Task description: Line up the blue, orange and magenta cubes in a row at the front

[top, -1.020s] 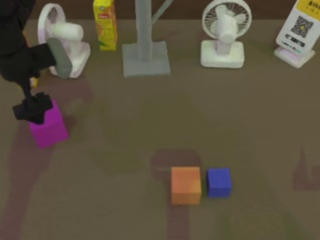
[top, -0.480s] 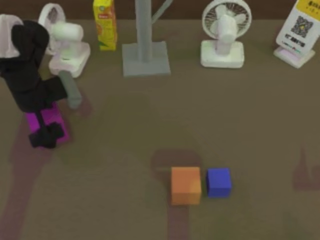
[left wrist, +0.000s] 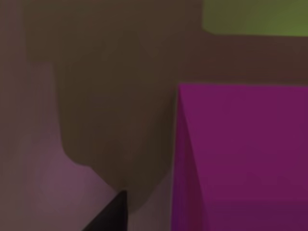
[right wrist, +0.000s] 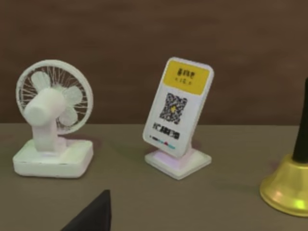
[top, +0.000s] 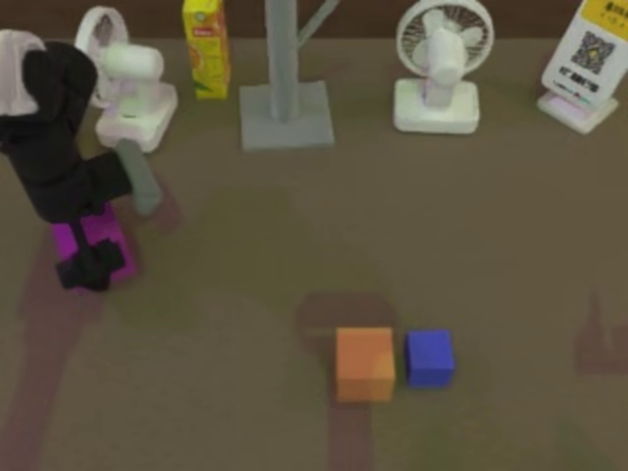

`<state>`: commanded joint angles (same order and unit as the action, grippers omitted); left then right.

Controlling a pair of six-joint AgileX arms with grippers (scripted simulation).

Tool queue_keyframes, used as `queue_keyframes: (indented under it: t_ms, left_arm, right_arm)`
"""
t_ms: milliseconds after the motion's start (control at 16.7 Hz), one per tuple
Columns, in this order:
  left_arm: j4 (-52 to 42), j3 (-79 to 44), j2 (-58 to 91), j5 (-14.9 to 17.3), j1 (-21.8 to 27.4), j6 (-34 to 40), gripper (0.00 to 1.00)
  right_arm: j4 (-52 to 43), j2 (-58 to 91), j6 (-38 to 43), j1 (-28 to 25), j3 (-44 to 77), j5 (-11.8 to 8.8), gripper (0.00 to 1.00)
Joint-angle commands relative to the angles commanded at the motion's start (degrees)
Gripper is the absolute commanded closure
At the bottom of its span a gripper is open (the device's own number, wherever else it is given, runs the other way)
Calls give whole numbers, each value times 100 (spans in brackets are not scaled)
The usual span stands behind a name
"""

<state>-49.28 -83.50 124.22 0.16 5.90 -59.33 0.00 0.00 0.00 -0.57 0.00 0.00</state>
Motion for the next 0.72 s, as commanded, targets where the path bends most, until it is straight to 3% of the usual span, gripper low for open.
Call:
queue_keyframes:
  t_ms: [540, 720]
  left_arm:
    - [0, 0, 0, 0, 0, 0, 98]
    - [0, 0, 0, 0, 0, 0, 100]
  right_arm:
    - [0, 0, 0, 0, 0, 0, 0]
    - [0, 0, 0, 0, 0, 0, 0]
